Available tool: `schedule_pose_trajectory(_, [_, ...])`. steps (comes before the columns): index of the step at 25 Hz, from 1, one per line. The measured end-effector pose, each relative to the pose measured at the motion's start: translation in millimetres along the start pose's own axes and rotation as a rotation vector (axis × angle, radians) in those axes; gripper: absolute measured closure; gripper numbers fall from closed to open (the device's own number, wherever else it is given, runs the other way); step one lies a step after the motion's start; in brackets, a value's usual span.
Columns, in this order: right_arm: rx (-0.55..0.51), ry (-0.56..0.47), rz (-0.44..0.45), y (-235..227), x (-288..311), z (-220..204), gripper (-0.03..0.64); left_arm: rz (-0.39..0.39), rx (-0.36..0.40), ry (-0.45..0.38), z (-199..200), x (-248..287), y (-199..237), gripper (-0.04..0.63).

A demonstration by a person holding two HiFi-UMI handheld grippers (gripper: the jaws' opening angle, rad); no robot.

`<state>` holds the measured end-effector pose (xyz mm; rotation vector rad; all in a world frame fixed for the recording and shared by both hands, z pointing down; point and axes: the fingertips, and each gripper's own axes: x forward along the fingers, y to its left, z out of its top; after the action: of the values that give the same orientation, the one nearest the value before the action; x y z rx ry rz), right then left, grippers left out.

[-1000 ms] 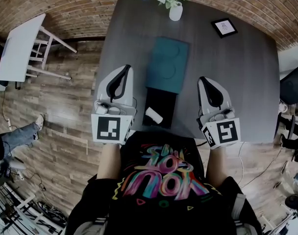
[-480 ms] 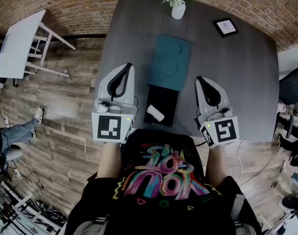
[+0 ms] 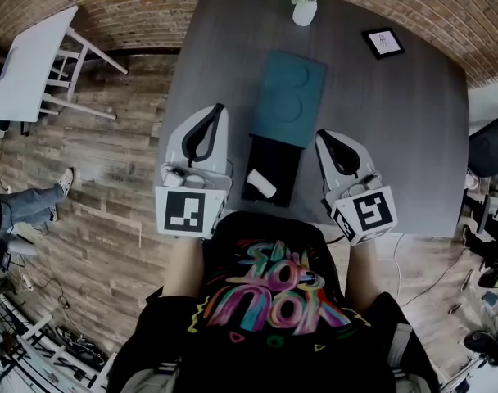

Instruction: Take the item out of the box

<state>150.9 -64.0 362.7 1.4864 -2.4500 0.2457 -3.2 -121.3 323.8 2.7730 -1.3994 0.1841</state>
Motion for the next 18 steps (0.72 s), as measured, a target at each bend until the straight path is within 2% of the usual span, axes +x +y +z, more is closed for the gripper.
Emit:
schedule_pose_trajectory(4, [0.029, 0.046, 0.06, 13.1, 11.2, -14.5, 0.607, 0.006, -0.008, 0.008, -5.5, -3.1, 1.7, 0.597])
schedule_pose_trajectory(18, [0.088, 0.187, 0.215, 48.8, 41.3, -59.8, 0.499, 0.031, -0.019, 0.025, -16.9, -5.6, 9.4, 0.597])
